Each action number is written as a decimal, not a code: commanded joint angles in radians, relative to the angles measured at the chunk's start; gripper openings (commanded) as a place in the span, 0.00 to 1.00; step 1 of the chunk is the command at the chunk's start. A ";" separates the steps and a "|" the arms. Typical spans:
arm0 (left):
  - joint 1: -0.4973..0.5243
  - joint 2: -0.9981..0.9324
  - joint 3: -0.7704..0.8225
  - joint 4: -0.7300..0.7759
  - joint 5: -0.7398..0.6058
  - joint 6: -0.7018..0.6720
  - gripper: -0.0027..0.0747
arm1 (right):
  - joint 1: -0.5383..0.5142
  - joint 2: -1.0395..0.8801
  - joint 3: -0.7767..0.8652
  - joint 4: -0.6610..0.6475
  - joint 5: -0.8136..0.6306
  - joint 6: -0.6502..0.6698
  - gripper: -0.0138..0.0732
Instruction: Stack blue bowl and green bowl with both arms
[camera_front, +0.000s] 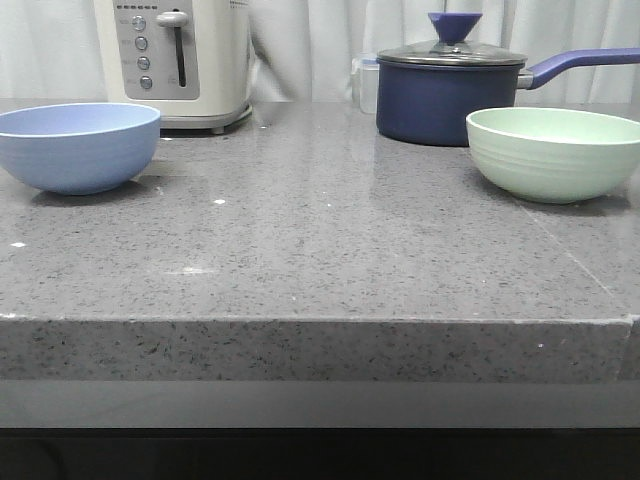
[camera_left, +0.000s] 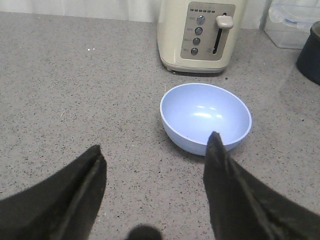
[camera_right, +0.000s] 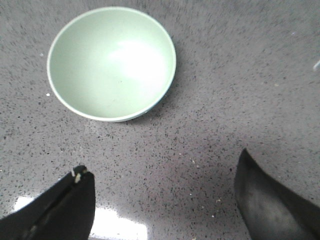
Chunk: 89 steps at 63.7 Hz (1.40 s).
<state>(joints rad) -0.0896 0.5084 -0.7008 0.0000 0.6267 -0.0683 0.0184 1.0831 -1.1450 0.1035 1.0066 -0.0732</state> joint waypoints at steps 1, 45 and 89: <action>0.000 0.011 -0.026 0.000 -0.071 0.001 0.57 | -0.007 0.092 -0.115 0.002 0.026 0.000 0.83; 0.000 0.011 -0.026 0.000 -0.071 0.001 0.57 | -0.080 0.578 -0.339 0.205 0.027 -0.028 0.67; 0.000 0.011 -0.026 0.000 -0.071 0.001 0.57 | -0.080 0.615 -0.339 0.206 0.006 -0.037 0.24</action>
<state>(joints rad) -0.0896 0.5084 -0.7008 0.0000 0.6284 -0.0683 -0.0547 1.7430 -1.4513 0.2875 1.0380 -0.0958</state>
